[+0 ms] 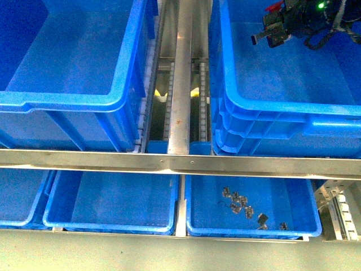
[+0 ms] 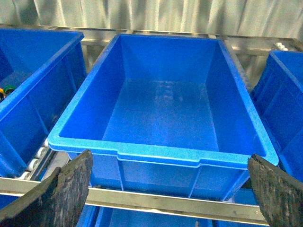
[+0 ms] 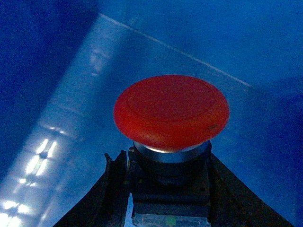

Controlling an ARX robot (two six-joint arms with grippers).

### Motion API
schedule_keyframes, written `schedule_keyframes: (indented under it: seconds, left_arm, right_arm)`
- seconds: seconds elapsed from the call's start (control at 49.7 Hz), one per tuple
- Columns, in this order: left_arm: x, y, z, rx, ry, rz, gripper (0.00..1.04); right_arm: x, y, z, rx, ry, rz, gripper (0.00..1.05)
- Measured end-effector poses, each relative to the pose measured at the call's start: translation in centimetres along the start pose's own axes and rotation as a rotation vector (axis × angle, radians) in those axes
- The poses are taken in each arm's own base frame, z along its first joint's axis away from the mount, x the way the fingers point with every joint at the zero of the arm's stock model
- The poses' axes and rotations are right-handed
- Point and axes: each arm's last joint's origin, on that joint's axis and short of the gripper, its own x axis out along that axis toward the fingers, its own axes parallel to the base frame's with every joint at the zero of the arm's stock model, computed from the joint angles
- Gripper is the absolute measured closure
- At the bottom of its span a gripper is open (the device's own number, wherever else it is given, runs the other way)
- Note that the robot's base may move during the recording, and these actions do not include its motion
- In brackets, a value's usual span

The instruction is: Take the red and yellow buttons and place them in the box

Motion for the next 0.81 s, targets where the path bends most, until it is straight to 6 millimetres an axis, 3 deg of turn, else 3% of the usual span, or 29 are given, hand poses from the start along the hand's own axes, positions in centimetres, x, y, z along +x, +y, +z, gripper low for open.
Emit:
schedule_keyframes:
  seconds: [0.101,0.262,0.463,0.564,0.665,0.705,0.765,0.806]
  left_arm:
    - [0.0,0.0,0.0,0.000,0.000,0.000,0.08]
    - [0.0,0.0,0.0,0.000,0.000,0.000,0.08]
    - [0.0,0.0,0.0,0.000,0.000,0.000,0.08]
    - [0.0,0.0,0.0,0.000,0.000,0.000,0.08]
    - [0.0,0.0,0.0,0.000,0.000,0.000,0.08]
    - [0.0,0.0,0.0,0.000,0.000,0.000,0.08]
    - [0.0,0.0,0.0,0.000,0.000,0.000,0.08]
    - [0.0,0.0,0.0,0.000,0.000,0.000,0.08]
  right_arm:
    - [2.3,-0.3,0.0,-0.017,0.051,-0.041,0.67]
    - [3.6,-1.0,0.3,-0.024,0.107,-0.068,0.67]
    - [3.3,-2.0,0.4,-0.020,0.081,-0.094,0.41]
    - [1.2,-2.7,0.7,0.006,0.025,-0.073,0.26]
    - [-2.3,-3.6,1.6,0.062,-0.040,-0.045,0.12]
    - [-4.6,-4.0,2.2,0.088,-0.081,-0.044,0.06]
    - [-7.8,-4.4,2.8,0.145,-0.126,-0.032,0.06]
    - [-11.2,-4.6,3.0,0.195,-0.170,-0.032,0.06]
